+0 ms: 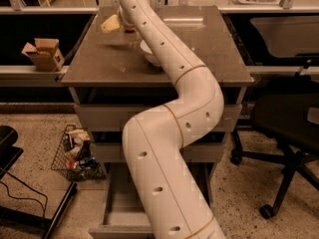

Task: Place orange into bottom drawer

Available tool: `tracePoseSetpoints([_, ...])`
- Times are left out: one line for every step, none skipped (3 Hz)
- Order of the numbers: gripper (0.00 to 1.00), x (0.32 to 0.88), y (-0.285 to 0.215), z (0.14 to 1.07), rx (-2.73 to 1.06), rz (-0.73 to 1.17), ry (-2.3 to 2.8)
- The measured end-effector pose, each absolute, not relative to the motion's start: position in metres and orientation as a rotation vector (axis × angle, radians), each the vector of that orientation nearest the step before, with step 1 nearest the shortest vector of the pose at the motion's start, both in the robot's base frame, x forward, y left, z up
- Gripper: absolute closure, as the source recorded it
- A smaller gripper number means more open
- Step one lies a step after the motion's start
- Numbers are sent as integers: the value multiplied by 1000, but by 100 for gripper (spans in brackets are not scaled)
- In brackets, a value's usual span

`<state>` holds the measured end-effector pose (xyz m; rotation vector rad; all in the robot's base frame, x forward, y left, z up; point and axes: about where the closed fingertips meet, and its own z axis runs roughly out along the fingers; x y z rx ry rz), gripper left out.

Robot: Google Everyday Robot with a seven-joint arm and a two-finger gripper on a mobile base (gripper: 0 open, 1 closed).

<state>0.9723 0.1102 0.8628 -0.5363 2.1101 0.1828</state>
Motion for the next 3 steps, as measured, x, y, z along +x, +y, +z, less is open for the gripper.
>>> tracePoseSetpoints([0,980,114,848,-499,143,2124])
tracePoseSetpoints([0,994,117,847,-475,138,2069])
tracePoseSetpoints([0,1007,117,858,-467,145,1978])
